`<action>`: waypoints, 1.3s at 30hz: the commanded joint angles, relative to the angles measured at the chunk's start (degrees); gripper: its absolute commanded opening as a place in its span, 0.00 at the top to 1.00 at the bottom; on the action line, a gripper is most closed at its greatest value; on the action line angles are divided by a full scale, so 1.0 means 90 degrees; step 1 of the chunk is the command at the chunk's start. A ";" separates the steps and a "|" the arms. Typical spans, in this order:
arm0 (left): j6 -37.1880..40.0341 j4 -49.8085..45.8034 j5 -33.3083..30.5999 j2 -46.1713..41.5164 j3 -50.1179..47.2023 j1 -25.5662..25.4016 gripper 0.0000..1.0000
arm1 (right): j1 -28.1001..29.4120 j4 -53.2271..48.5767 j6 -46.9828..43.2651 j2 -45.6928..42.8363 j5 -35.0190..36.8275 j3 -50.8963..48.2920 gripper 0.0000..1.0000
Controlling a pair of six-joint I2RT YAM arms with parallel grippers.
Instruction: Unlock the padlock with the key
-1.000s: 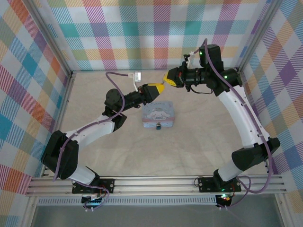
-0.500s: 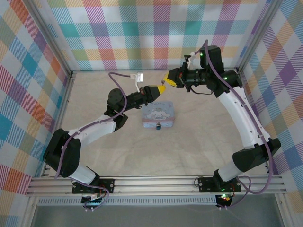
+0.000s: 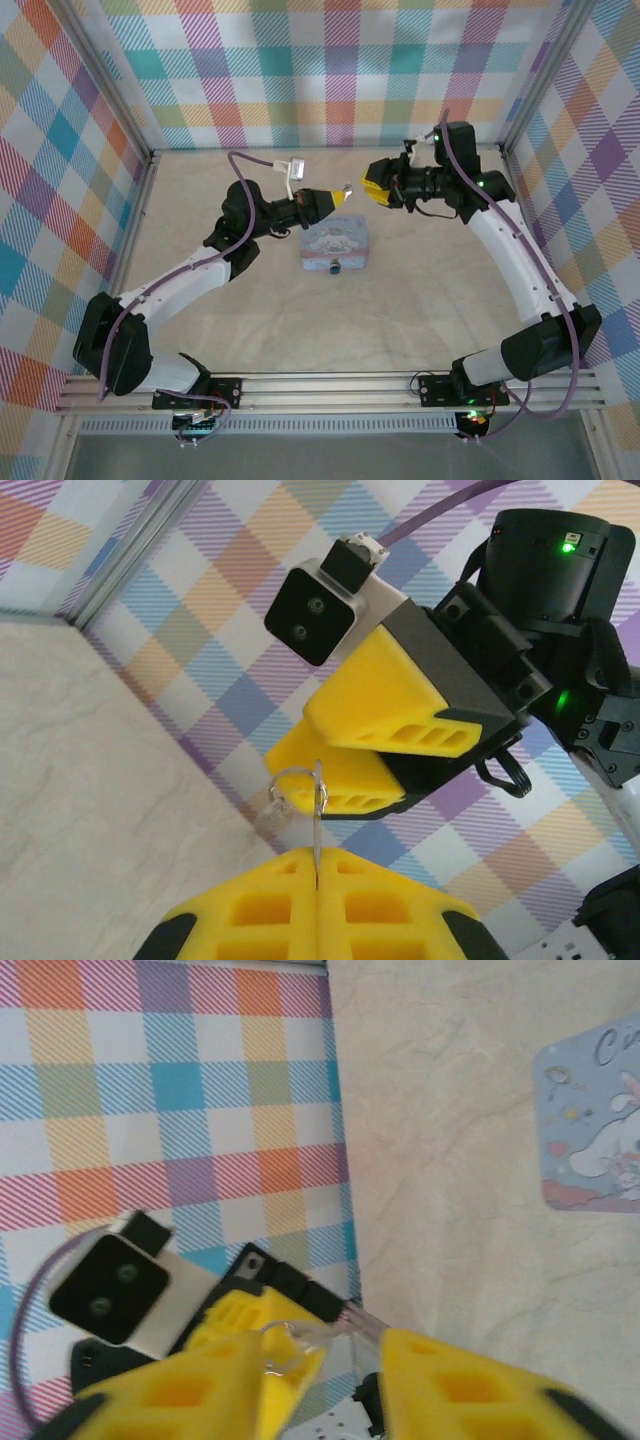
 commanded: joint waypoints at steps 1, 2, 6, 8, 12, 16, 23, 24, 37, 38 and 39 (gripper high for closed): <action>0.0637 -0.1305 0.0067 -0.0263 0.0344 0.0082 1.00 | -0.0124 0.0379 -0.0185 -0.0343 -0.0039 -0.0423 0.58; 0.0710 -0.1492 0.0090 -0.0279 0.0375 0.0082 1.00 | -0.0161 0.0402 -0.0269 -0.0424 0.0014 -0.0547 0.57; 0.1069 -0.2591 0.0117 -0.0295 0.0667 0.0082 1.00 | -0.0336 0.0342 -0.0803 -0.0661 0.0137 -0.1047 0.55; 0.1275 -0.3180 0.0147 -0.0256 0.0858 0.0082 1.00 | -0.0392 0.0302 -0.1146 -0.0714 0.0147 -0.1269 0.53; 0.1762 -0.4698 0.0259 -0.0028 0.1479 0.0082 1.00 | -0.0409 0.0234 -0.2013 -0.0797 0.0336 -0.1681 0.52; 0.2187 -0.6060 0.0223 0.0205 0.1981 0.0082 1.00 | -0.0408 0.0537 -0.2529 -0.0957 0.0552 -0.2237 0.51; 0.2722 -0.7392 0.0551 0.0680 0.2678 0.0082 1.00 | -0.0409 0.2845 -0.2935 -0.1496 0.0458 -0.3968 0.41; 0.2776 -0.7533 0.0561 0.0737 0.2772 0.0082 1.00 | -0.0408 0.3208 -0.2975 -0.1534 0.0334 -0.4204 0.39; 0.3166 -0.8260 0.1256 0.1268 0.3325 0.0053 1.00 | -0.0399 0.7336 -0.1117 -0.0610 -0.1905 -0.5155 0.32; 0.3189 -0.8286 0.1294 0.1268 0.3339 0.0043 1.00 | -0.0384 0.7594 -0.1015 -0.0587 -0.1977 -0.5156 0.35; 0.3215 -0.8324 0.1322 0.1278 0.3367 0.0033 1.00 | -0.0363 0.7736 -0.0947 -0.0576 -0.2014 -0.5139 0.38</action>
